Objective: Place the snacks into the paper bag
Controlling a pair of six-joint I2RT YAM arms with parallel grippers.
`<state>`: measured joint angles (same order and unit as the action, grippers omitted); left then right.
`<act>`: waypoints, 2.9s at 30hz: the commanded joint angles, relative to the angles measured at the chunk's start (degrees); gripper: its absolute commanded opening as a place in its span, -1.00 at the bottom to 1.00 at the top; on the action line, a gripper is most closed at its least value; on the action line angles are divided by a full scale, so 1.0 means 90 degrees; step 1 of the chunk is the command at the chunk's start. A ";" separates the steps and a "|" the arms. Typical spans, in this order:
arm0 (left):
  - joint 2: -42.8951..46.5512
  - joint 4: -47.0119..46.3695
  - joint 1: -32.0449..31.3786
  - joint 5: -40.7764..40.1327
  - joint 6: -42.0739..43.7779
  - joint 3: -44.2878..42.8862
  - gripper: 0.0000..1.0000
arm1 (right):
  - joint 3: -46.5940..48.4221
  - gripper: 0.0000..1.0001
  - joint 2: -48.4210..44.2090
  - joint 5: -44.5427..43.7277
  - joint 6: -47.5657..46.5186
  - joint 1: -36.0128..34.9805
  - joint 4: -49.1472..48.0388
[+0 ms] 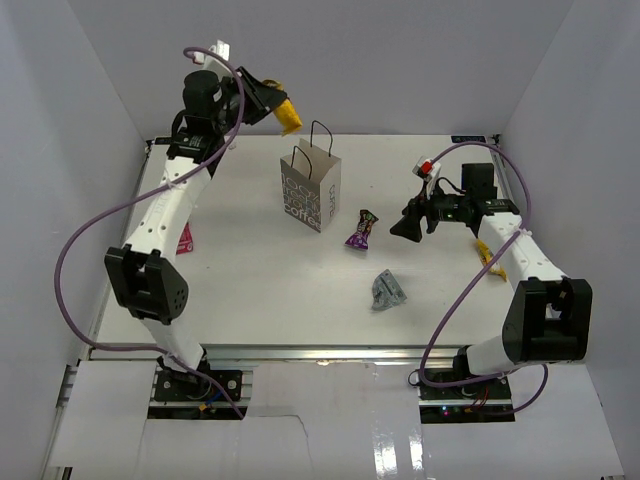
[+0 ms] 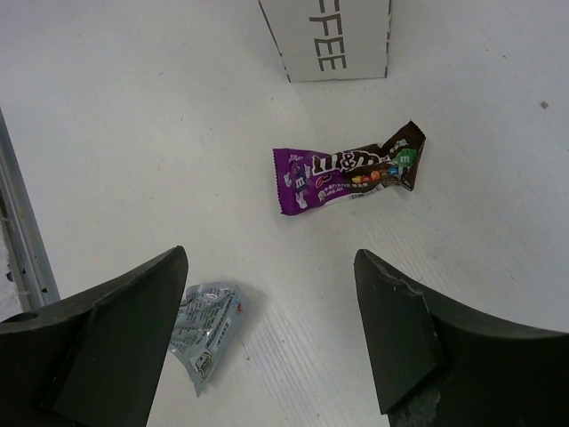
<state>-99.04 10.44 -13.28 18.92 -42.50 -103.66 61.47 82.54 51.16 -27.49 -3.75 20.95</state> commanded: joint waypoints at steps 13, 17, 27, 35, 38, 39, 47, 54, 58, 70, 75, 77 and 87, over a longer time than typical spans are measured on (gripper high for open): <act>-0.1163 -0.0193 -0.0439 0.0164 0.0298 -0.0662 -0.76 | -0.0180 0.62 -0.0197 0.0117 -0.0042 0.0026 0.0016; -0.0920 -0.0193 -0.0468 0.0213 0.0415 -0.0173 -0.69 | -0.0122 0.62 -0.0129 0.0117 -0.0071 0.0036 0.0006; -0.0665 -0.0271 -0.0478 0.0232 0.0679 0.0453 0.02 | -0.0111 0.62 0.0027 0.0244 0.0132 -0.0042 -0.0130; -0.0431 -0.0563 -0.0497 0.0300 0.0991 0.0345 0.41 | -0.0180 0.57 0.0486 -0.0897 0.2339 -0.0618 -0.0882; -0.0178 -0.0700 -0.0488 0.0339 0.1167 0.0404 0.51 | -0.0131 0.57 0.0662 -0.1707 0.3293 -0.0911 -0.1136; -0.0099 -0.0749 -0.0488 0.0349 0.1235 0.0443 0.51 | -0.0121 0.58 0.0711 -0.1903 0.3559 -0.1028 -0.1204; 0.1121 -0.1531 -0.0488 0.0145 0.1919 0.1720 0.94 | 0.0493 0.57 0.1579 -0.3408 0.5621 -0.1458 -0.1088; 0.2721 -0.1199 -0.0478 -0.1084 0.2105 0.3429 0.96 | 0.1235 0.58 0.2351 -0.4568 0.6364 -0.1829 -0.0843; 0.4252 -0.0770 -0.0449 -0.2139 0.1998 0.4786 0.96 | 0.1752 0.53 0.2926 -0.5467 0.6335 -0.1995 -0.0649; 0.7098 0.0725 -0.0419 -0.3498 0.0865 0.7092 0.96 | 0.2085 -0.06 0.3767 -0.5821 0.5916 -0.2093 -0.0580; 0.7226 0.0813 -0.0429 -0.3547 0.0660 0.7259 0.96 | 0.2183 -0.38 0.3632 -0.5743 0.5428 -0.2074 -0.0658; 0.7187 0.0832 -0.0419 -0.3528 0.0611 0.7279 0.96 | 0.2183 -0.45 0.3544 -0.5433 0.5262 -0.2025 -0.0706; 0.7157 0.0842 -0.0429 -0.3498 0.0572 0.7396 0.96 | 0.1998 -0.61 0.2130 -0.2054 0.2519 -0.1683 -0.1224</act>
<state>-35.14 17.80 -17.32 -11.73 -36.95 -37.82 78.91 109.30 17.41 6.85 -19.51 14.48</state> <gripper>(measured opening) 0.976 0.199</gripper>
